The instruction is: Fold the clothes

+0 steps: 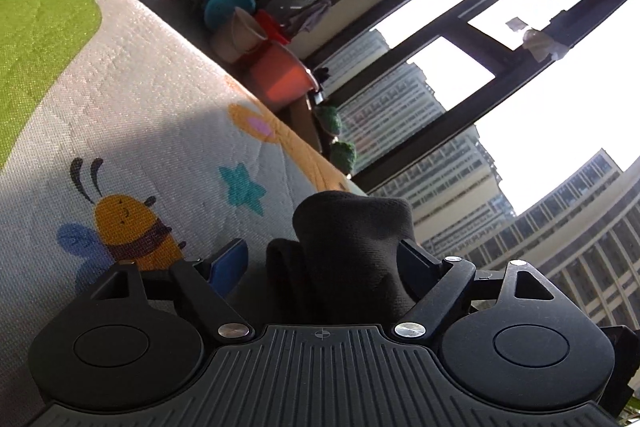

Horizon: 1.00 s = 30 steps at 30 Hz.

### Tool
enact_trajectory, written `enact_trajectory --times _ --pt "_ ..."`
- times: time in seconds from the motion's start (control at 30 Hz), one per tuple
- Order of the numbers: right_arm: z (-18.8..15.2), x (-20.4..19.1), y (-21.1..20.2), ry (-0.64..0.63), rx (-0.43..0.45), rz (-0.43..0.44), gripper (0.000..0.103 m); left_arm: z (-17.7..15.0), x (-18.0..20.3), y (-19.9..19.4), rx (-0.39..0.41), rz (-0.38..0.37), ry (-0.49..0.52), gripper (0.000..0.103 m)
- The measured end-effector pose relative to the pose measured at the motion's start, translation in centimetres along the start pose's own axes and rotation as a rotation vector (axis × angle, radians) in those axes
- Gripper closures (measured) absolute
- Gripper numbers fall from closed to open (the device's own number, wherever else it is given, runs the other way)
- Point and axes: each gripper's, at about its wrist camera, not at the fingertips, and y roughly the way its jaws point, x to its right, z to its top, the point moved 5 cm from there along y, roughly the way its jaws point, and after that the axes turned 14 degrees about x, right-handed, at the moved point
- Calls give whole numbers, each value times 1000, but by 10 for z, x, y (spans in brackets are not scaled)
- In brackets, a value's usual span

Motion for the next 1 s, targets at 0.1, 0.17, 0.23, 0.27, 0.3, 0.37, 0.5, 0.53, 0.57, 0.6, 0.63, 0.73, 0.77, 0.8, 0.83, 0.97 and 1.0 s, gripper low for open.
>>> enact_trajectory --times 0.1,0.17,0.23,0.27,0.3,0.37,0.5,0.53,0.57,0.6,0.63,0.73,0.77,0.8,0.83,0.97,1.0 --pt "6 8 -27 13 50 9 5 9 16 -28 70 12 80 10" --pt "9 12 -48 13 75 10 3 8 26 -44 92 36 136 10" --pt "7 13 -65 0 76 5 0 4 37 -63 109 70 197 9" --pt "5 14 -73 -7 71 -1 0 -1 41 -72 114 91 223 9" --pt "1 13 -80 -12 56 -6 0 -7 45 -80 118 112 250 9" --pt "-7 8 -95 -14 37 -29 0 -21 53 -95 129 152 317 6" --pt "-20 -4 -131 -26 93 -55 0 -58 68 -131 196 229 510 1" --pt "-23 -6 -140 -23 103 -52 0 -66 70 -138 202 239 541 0" --pt "-26 -8 -150 -19 113 -48 0 -75 73 -145 209 249 571 0" --pt "-30 -9 -158 -24 118 -48 0 -83 73 -152 207 256 585 0" --pt "-34 -10 -165 -30 122 -49 0 -88 73 -156 202 262 586 0" --pt "-41 -12 -185 -53 152 -70 0 -104 74 -165 197 294 596 0" --pt "-43 -12 -191 -60 163 -78 0 -105 78 -169 218 298 606 0" --pt "-46 -12 -194 -72 166 -81 0 -105 82 -173 253 299 620 0" --pt "-48 -12 -196 -84 169 -83 0 -106 84 -174 273 299 642 0" --pt "-54 -6 -193 -84 164 -93 0 -110 90 -174 316 316 719 0" --pt "-54 -5 -192 -82 165 -98 0 -110 90 -173 314 318 723 0"
